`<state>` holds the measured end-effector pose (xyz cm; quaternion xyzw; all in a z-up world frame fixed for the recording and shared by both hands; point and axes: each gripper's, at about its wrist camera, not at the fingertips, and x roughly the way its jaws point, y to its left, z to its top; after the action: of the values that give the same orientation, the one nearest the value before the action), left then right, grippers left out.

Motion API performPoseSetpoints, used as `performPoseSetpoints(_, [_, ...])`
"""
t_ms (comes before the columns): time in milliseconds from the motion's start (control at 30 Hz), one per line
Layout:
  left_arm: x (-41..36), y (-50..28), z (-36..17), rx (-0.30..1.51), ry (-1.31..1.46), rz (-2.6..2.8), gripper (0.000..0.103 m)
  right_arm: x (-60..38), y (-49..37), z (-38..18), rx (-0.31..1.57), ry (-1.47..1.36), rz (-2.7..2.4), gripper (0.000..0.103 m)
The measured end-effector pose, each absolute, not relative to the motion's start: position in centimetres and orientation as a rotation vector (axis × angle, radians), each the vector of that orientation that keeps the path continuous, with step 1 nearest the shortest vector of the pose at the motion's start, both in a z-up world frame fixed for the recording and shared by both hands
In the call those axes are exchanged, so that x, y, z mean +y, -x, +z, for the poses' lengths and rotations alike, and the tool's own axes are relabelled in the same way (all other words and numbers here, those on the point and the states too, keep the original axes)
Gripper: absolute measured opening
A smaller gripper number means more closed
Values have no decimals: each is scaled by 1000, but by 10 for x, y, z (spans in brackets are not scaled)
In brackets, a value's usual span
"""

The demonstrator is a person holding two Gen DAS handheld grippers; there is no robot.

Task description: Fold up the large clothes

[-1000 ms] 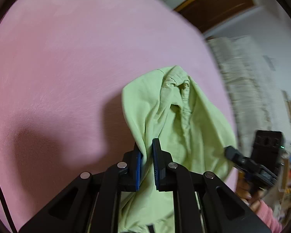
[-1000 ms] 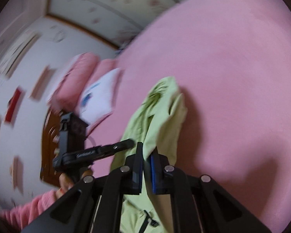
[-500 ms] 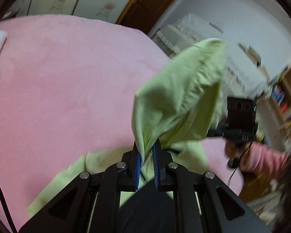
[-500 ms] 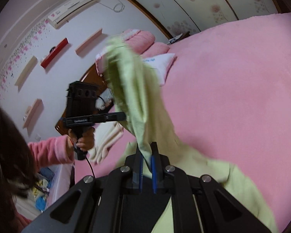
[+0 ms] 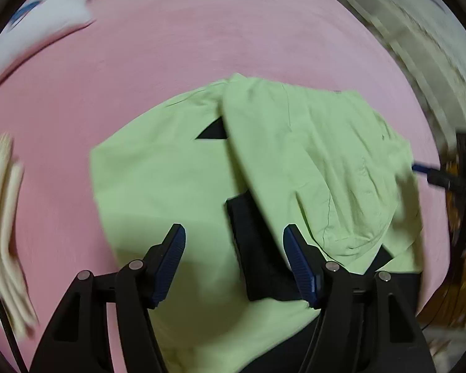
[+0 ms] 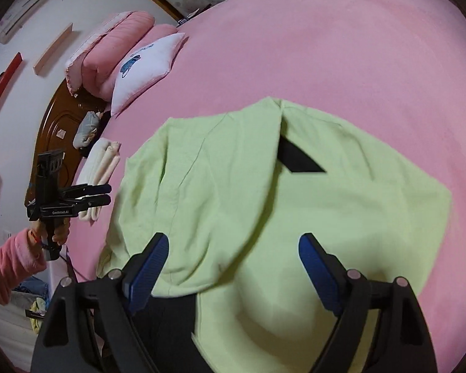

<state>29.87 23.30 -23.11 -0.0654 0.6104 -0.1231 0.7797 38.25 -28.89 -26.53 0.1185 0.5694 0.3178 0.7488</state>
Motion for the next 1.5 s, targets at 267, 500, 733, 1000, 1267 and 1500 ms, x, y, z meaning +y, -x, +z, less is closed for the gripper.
performPoseSetpoints(267, [207, -260, -194, 1233, 381, -240, 65, -266, -345, -250, 1247, -458, 538, 86])
performPoseSetpoints(500, [144, -253, -214, 1238, 311, -177, 10, -197, -333, -278, 1232, -667, 592, 14])
performPoseSetpoints(733, [133, -248, -286, 1358, -19, 41, 9, -181, -330, -335, 1384, -448, 530, 0])
performPoseSetpoints(1000, [178, -222, -262, 1231, 169, 120, 10, -267, -330, -303, 1107, -546, 291, 2])
performPoseSetpoints(1267, [127, -301, -262, 1145, 320, -60, 12, -194, -400, -304, 1087, -479, 594, 5])
performPoseSetpoints(1500, [117, -368, -299, 1016, 358, 100, 12, -169, -479, -349, 1029, -623, 503, 4])
